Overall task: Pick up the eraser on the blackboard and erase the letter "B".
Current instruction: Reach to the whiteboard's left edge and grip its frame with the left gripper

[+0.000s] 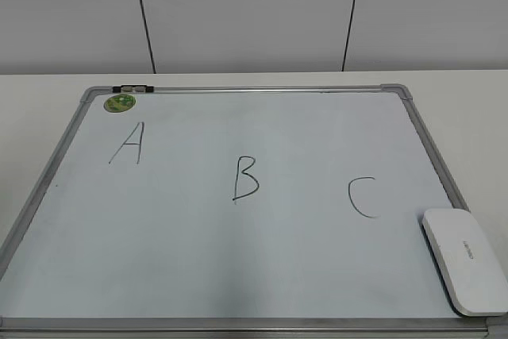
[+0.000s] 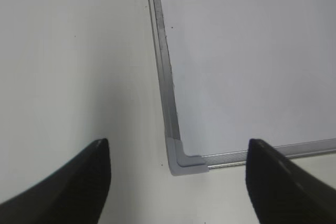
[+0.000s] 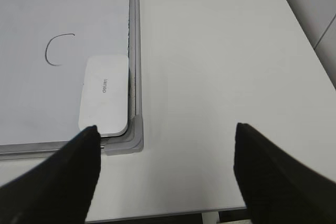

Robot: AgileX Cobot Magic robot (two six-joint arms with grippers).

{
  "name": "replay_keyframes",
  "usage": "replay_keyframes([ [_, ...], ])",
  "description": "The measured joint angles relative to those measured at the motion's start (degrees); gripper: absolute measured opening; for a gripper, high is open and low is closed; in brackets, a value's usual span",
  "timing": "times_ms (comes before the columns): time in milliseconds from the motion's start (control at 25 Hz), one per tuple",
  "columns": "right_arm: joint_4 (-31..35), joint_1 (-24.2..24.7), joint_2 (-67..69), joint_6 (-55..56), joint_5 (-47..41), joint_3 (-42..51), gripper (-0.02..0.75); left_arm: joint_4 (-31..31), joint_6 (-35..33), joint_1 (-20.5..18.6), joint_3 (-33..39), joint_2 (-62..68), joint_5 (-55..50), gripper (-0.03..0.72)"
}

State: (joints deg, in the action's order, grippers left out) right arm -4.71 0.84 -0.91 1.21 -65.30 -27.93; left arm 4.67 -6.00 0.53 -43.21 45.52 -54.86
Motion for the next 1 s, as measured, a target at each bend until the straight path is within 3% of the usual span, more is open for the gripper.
replay_keyframes([
  [440,0.0,0.0,0.0,0.0,0.0,0.0,0.587,1.4,-0.1,0.0,-10.6,31.5,4.5,0.587],
  [1000,0.0,0.0,0.0,0.0,0.0,0.0,0.587,2.1,-0.7,0.0,-28.7,57.3,4.9,0.492],
])
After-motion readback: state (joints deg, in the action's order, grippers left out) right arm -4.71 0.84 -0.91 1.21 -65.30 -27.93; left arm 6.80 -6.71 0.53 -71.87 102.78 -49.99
